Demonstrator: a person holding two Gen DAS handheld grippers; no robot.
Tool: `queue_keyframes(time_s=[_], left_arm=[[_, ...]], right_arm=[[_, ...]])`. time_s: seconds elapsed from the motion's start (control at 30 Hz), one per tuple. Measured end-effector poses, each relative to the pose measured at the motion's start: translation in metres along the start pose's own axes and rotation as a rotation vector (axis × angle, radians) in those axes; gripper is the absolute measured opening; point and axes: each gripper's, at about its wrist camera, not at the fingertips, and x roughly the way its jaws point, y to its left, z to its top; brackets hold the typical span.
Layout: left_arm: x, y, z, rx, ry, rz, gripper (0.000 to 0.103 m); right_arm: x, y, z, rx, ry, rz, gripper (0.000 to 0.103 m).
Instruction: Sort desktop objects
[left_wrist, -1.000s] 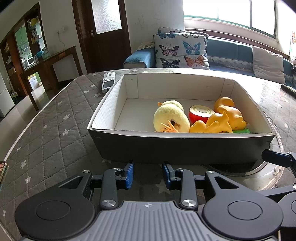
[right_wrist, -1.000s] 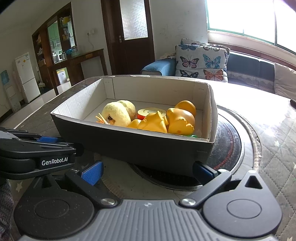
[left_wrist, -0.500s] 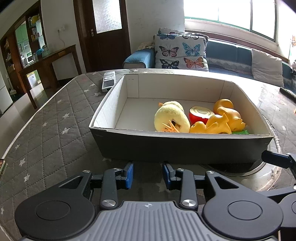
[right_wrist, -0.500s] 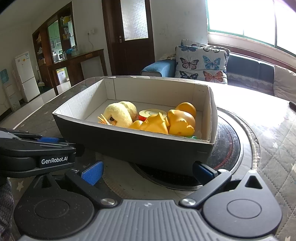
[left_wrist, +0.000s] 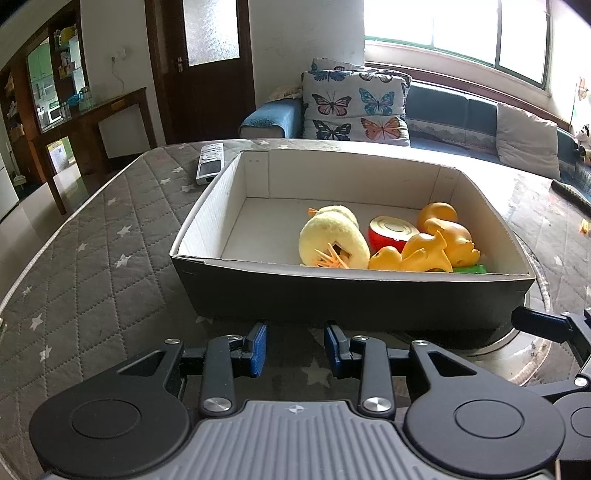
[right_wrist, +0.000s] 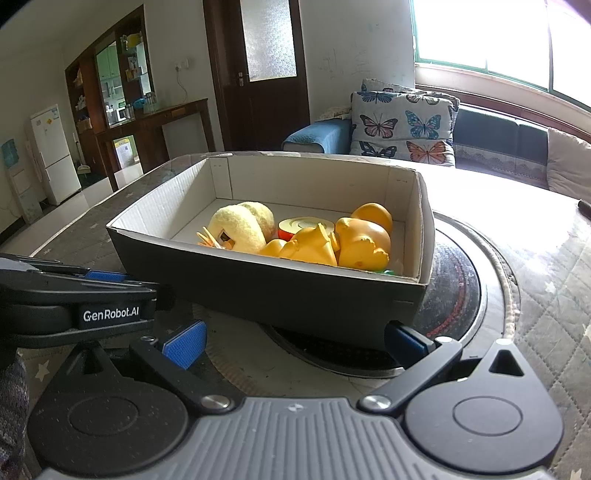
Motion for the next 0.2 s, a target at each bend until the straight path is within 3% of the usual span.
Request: queue_keyframes(time_s=[0.2], left_arm=[[-0.0006, 0.0021, 0.0011, -0.009, -0.01, 0.009, 0.035]], right_arm=[[-0.0005, -0.0004, -0.0001, 0.001, -0.004, -0.003, 0.103]])
